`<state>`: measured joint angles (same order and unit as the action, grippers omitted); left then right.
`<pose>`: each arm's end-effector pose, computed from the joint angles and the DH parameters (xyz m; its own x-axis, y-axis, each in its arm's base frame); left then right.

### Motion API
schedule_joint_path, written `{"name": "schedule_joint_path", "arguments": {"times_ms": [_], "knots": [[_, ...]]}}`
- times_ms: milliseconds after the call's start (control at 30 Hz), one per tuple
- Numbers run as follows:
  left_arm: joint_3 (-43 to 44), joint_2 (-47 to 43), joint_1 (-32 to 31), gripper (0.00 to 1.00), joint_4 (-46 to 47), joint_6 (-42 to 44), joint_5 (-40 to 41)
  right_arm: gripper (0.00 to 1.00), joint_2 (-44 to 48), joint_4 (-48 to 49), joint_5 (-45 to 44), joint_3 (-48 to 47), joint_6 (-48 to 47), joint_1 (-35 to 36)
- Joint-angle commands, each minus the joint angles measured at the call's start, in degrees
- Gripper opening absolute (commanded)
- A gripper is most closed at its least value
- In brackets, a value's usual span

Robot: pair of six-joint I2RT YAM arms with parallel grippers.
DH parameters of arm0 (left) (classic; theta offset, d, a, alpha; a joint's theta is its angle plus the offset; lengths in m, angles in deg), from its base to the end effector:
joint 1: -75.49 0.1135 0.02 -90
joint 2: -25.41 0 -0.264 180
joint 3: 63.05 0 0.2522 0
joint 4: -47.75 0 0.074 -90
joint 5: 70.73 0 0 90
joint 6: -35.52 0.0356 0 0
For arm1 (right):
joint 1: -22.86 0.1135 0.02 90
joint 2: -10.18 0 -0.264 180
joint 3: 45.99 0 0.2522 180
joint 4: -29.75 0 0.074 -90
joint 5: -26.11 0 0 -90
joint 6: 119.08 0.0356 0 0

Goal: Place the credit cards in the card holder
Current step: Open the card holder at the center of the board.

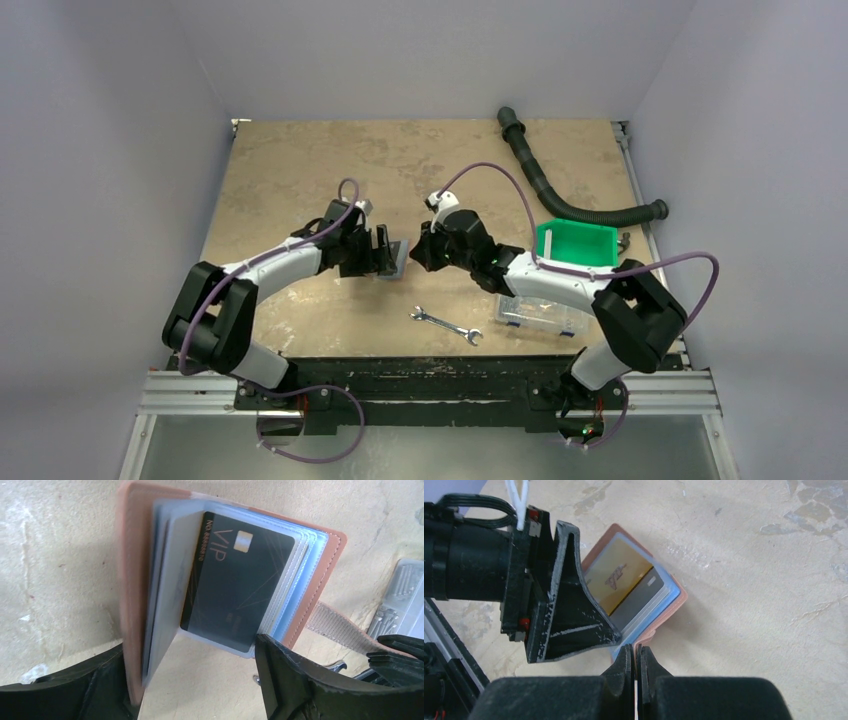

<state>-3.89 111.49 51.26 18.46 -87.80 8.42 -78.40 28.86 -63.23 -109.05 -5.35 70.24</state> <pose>0.2594 -0.1241 0.1721 -0.9071 -0.1834 -0.3788 0.0003 0.8998 -0.4362 0.2294 0.2499 0.2200 -0.5746 -0.0302 -0.8178 -0.5588 0.7446 0.3651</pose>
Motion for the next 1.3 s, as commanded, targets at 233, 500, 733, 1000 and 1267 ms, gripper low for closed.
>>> {"name": "schedule_joint_path", "arguments": {"times_ms": [233,500,733,1000,1267], "knots": [[1.35,-7.97,8.20,0.80,-6.45,5.10,5.34,0.00,4.29,0.80,3.27,-0.54,-1.14,-0.84],[2.15,-7.70,8.84,0.83,-2.21,4.96,-12.10,0.00,4.21,0.43,6.69,-0.01,-1.84,-2.19],[3.81,-2.93,2.42,0.60,6.00,1.12,-15.19,0.00,3.28,2.28,10.89,1.92,-1.59,-5.16],[1.78,8.62,1.65,0.34,10.66,-2.17,-9.39,0.00,1.47,4.43,17.14,3.39,1.08,-12.20],[-4.41,8.70,1.55,0.25,16.34,-5.69,-8.32,0.14,-4.34,10.22,26.28,2.95,8.82,-15.64]]}}
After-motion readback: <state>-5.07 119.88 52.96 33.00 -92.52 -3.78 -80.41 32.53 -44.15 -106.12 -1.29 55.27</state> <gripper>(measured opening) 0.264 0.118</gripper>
